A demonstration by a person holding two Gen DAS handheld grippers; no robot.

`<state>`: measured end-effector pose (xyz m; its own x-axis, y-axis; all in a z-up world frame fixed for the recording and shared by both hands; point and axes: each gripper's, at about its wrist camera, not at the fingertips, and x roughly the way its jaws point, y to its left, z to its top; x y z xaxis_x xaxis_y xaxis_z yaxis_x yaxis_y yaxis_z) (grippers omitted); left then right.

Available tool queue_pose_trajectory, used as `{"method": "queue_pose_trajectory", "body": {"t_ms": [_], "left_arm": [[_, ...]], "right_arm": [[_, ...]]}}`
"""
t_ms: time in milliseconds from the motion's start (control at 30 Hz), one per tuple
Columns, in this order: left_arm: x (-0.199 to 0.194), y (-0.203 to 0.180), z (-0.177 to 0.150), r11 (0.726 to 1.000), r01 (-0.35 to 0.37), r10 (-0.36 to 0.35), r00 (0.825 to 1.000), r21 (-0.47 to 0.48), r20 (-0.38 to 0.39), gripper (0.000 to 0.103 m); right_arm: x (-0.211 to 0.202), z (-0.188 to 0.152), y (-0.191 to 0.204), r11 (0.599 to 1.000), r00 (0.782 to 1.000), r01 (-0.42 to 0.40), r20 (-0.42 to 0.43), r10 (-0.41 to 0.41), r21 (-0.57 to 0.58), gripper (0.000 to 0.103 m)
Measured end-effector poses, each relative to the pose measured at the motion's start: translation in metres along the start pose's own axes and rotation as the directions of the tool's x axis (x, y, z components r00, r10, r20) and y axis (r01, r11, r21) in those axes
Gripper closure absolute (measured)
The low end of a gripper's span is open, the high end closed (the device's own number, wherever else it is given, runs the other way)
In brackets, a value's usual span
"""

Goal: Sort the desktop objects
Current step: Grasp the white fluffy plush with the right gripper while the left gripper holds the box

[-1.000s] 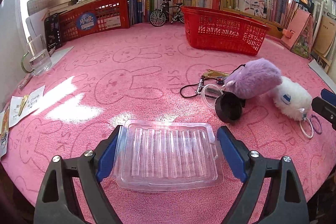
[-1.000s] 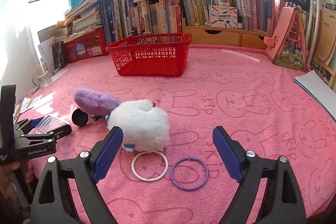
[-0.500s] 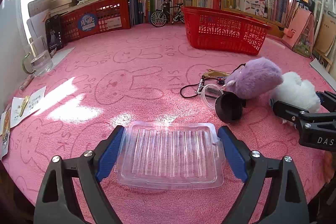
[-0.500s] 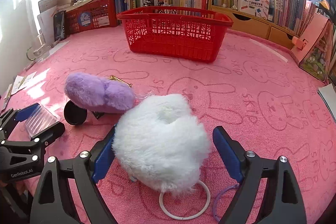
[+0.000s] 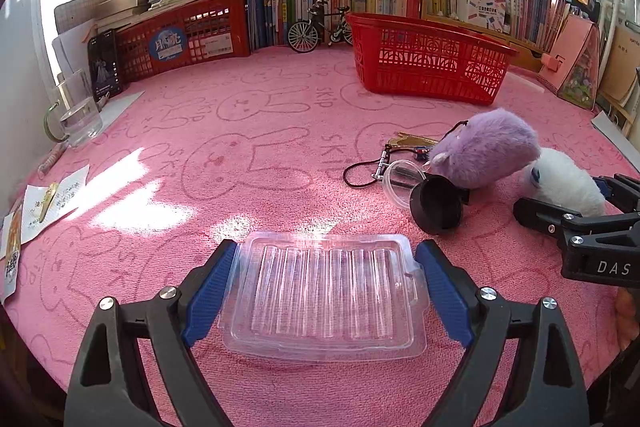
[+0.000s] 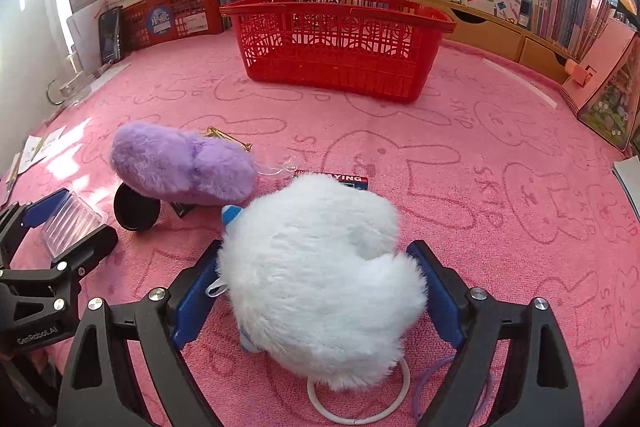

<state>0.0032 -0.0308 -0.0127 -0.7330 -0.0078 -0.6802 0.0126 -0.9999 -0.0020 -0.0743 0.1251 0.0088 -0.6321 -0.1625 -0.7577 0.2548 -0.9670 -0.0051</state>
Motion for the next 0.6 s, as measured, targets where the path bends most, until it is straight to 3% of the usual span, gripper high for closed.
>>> {"method": "queue_pose_trajectory", "body": {"t_ms": [267, 300, 400, 600], "left_arm": [[0.0000, -0.0001, -0.0001, 1.000, 0.001, -0.001, 1.000, 0.000, 0.000, 0.012], [-0.0002, -0.0006, 0.0001, 1.000, 0.001, -0.001, 1.000, 0.000, 0.000, 0.012], [-0.0004, -0.0013, 0.0008, 1.000, 0.001, -0.001, 1.000, 0.003, 0.001, 0.012], [-0.0001, -0.0018, 0.0015, 1.000, 0.005, -0.005, 1.000, 0.008, 0.002, 0.012]], "right_arm": [[-0.0006, -0.0001, 0.0001, 1.000, 1.000, 0.000, 0.002, 0.000, -0.001, 0.013], [-0.0012, -0.0006, 0.0005, 1.000, 1.000, -0.004, 0.007, 0.004, -0.002, 0.015], [-0.0052, -0.0029, 0.0061, 0.999, 0.999, -0.024, 0.039, 0.026, -0.030, 0.035], [-0.0080, -0.0025, 0.0059, 1.000, 0.998, -0.017, 0.059, 0.019, -0.026, 0.037]]}}
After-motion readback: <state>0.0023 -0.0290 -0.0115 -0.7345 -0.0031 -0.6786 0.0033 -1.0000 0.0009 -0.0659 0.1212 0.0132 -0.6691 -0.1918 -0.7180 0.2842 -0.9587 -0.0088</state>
